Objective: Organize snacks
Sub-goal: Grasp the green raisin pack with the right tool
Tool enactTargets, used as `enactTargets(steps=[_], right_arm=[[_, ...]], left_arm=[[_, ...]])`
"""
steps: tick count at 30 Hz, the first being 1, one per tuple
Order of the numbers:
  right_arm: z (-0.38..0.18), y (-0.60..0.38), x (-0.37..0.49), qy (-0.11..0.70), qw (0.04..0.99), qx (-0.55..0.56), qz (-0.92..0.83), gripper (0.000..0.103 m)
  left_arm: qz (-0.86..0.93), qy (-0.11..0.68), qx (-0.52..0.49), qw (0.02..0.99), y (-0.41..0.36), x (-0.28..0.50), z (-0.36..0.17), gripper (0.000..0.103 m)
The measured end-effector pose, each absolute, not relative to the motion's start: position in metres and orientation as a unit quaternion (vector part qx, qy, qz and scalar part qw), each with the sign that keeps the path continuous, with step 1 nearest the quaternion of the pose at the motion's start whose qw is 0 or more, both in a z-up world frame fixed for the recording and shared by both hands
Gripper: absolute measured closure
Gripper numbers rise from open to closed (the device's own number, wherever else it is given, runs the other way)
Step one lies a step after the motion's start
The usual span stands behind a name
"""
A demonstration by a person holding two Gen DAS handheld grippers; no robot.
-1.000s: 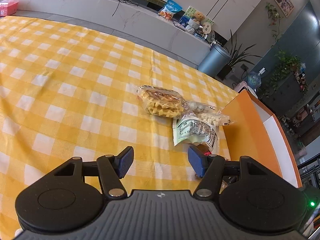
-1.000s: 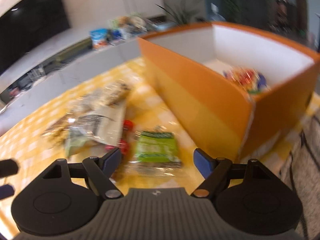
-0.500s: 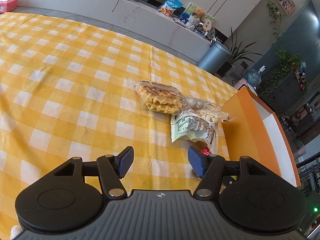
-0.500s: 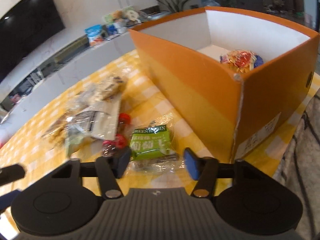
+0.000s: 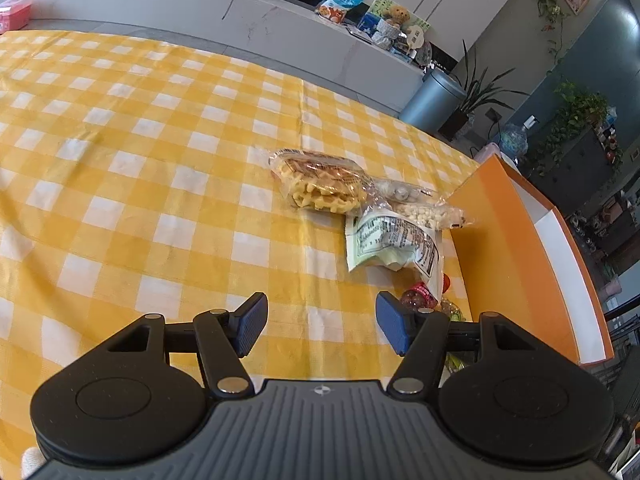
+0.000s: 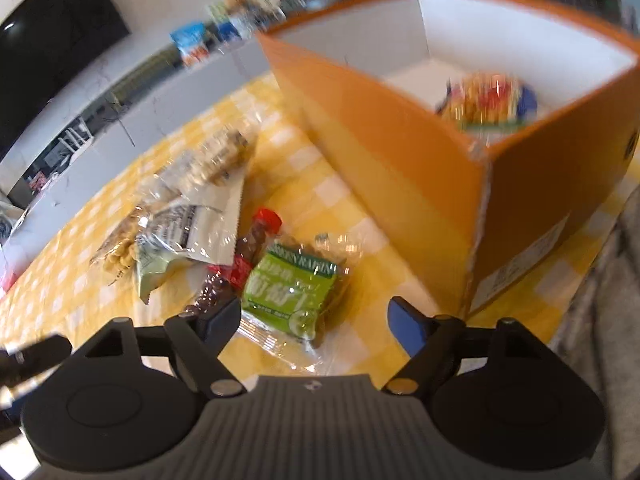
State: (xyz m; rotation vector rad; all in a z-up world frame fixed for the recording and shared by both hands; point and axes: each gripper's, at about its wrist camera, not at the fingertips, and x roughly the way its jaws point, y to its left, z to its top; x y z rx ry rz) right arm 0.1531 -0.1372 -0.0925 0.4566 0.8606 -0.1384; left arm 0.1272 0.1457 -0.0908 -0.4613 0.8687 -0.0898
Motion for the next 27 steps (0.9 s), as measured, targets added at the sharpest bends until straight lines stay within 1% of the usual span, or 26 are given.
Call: enactTargets(steps=[3,5,7,9,12,13,20,24,27], right_arm=[[-0.094,-0.132,0.162,0.398,0.888,0.219,-0.069,0.02],[-0.099,-0.122,0.163,0.377,0.902,0.191,-0.087,0.017],[-0.105,-0.113,0.165,0.373,0.909,0.16,-0.098,0.015],[-0.107,-0.109,0.163,0.368,0.912,0.147,-0.106,0.02],[-0.105,-0.119,0.157,0.361,0.911,0.163,-0.117,0.043],[-0.104,-0.122,0.154,0.359,0.91,0.172,-0.114,0.052],[-0.098,-0.133,0.142,0.373,0.902,0.205,-0.076,0.056],[-0.092,-0.137,0.125,0.376,0.9,0.215,-0.054,0.056],[-0.095,-0.144,0.126,0.395,0.886,0.238,-0.043,0.056]], left_arm=[[-0.041,0.421,-0.213,0.881,0.138,0.128,-0.094,0.03],[-0.032,0.423,-0.217,0.879,0.136,0.129,-0.097,0.03],[-0.033,0.426,-0.214,0.879,0.132,0.13,-0.1,0.03],[-0.034,0.426,-0.207,0.88,0.129,0.13,-0.101,0.03],[-0.04,0.427,-0.194,0.882,0.124,0.129,-0.101,0.03],[-0.044,0.426,-0.19,0.883,0.122,0.129,-0.101,0.03],[-0.068,0.407,-0.149,0.899,0.106,0.125,-0.098,0.029],[-0.1,0.385,-0.108,0.911,0.096,0.123,-0.097,0.026],[-0.14,0.371,-0.05,0.917,0.081,0.121,-0.098,0.026]])
